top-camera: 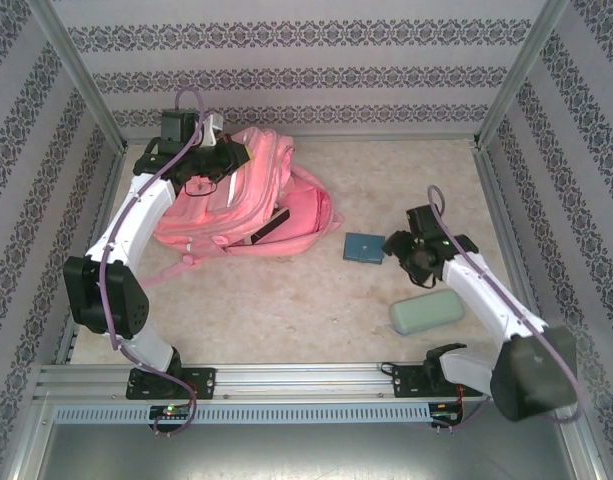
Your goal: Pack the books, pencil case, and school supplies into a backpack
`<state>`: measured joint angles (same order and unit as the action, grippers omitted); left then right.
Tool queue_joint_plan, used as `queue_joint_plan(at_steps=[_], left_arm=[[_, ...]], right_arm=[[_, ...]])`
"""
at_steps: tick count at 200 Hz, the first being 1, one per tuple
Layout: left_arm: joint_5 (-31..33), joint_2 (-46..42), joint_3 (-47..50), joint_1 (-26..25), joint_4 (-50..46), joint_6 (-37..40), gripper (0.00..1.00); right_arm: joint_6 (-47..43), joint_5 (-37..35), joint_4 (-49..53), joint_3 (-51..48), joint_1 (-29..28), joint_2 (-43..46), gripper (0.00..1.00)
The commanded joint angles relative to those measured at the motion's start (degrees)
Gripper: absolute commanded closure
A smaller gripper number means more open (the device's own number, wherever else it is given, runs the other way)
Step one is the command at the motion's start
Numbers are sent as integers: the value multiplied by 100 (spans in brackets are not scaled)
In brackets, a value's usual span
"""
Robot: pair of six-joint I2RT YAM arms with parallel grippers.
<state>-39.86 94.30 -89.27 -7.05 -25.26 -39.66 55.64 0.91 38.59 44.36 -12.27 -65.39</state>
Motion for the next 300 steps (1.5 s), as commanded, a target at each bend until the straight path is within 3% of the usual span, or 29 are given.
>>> queue_joint_plan(at_steps=[1,38,90,144,178,218,249,300], left_arm=[[-338,-1,-310,-16,528,60,100],[-382,81,-290,-16,627,5,100],[-385,85,-275,-18,601,11,100],[-368,31,-280,-19,514,46,100],[-356,1,-260,-17,526,48,100],[-391,-7,-158,-24,626,13,100],[-421,13,-133,-20,662,-9,100],[-402,-50,-122,-16,584,24,100]], right_arm=[[81,-236,1084,-218,161,520,2],[551,-57,1577,-610,304,924,2],[984,329,1314,-1256,318,578,2],[619,-74,1554,-795,313,260,2],[682,-361,2164,-490,313,732,2],[1107,-324,2556,-924,331,1379,2],[1170,-91,1988,-1379,383,1539,2],[893,91,1242,-1267,449,900,2]])
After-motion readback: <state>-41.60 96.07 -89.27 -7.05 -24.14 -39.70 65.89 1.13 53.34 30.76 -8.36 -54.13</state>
